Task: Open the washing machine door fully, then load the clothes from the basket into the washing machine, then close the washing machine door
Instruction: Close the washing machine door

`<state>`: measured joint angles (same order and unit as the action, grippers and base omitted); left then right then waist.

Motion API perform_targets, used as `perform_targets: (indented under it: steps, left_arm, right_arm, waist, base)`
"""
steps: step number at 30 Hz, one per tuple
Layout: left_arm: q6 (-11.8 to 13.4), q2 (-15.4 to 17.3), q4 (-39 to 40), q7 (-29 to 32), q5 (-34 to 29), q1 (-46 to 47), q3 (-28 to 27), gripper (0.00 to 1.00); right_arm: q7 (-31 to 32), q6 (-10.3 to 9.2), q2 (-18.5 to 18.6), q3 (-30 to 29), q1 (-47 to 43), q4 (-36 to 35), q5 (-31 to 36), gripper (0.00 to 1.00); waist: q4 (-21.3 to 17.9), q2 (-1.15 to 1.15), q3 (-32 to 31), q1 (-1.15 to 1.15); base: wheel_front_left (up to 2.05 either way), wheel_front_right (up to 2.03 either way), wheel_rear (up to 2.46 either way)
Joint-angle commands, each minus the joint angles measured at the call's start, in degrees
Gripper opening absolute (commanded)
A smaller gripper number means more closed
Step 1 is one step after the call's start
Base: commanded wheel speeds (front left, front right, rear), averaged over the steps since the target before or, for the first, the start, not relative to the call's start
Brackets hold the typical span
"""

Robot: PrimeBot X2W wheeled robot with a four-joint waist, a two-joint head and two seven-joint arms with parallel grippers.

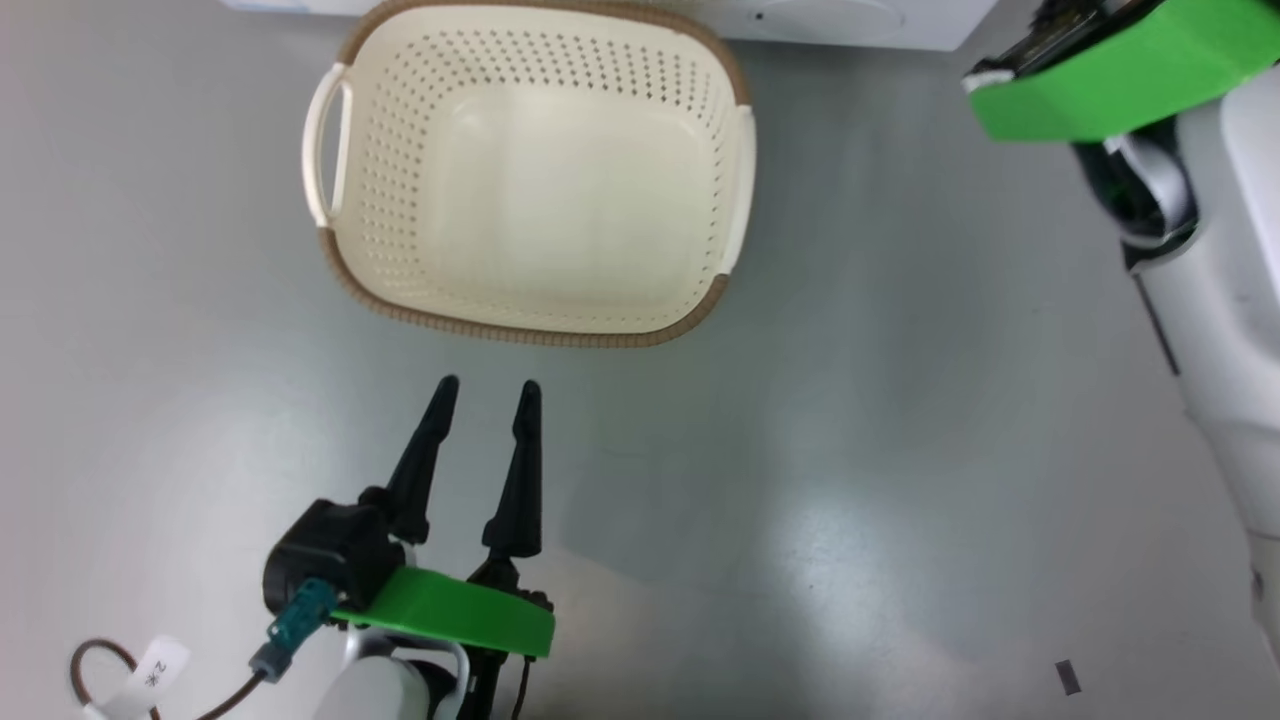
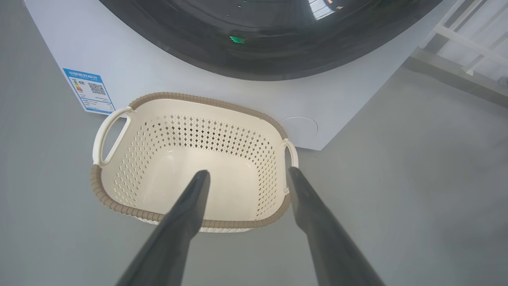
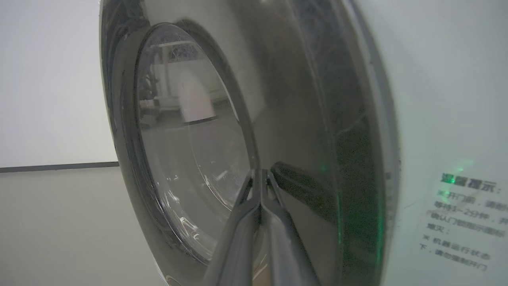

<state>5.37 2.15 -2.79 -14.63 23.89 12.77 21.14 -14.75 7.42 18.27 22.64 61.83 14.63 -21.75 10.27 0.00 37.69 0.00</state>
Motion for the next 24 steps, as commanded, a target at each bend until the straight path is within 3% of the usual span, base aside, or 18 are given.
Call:
perform_targets:
  steps: [1, 8, 14, 24]
  left_arm:
    - [0.62, 0.73, 1.71, -0.37, -0.58, 0.33, -1.08, 1.0]
    - [1.9, 0.73, 3.07, -0.37, 0.31, 1.19, 0.33, 1.0]
    - [2.86, 0.73, 3.23, -0.37, 1.36, 1.59, 0.56, 1.0]
    - [0.67, 0.73, 1.14, -0.37, 3.86, 1.03, -1.86, 1.0]
  right_arm:
    - [-0.25, 0.07, -0.36, -0.54, 0.75, -0.64, 0.06, 0.0]
    - [-0.25, 0.07, 2.21, -4.03, 5.15, 3.97, 1.34, 0.0]
    - [-0.25, 0.07, 3.55, -3.88, 5.82, 6.41, 3.49, 0.0]
    - [-0.25, 0.07, 1.95, -4.27, -3.36, 2.14, 2.86, 0.0]
  waist:
    - [2.0, 0.0, 1.86, 0.0]
    - [3.45, 0.0, 2.49, 0.0]
    - [2.22, 0.0, 1.75, 0.0]
    - [-1.65, 0.0, -4.03, 0.0]
  base:
    - [0.0, 0.0, 0.0]
    - [0.0, 0.0, 0.0]
    - [0.0, 0.0, 0.0]
    - [0.0, 0.0, 0.0]
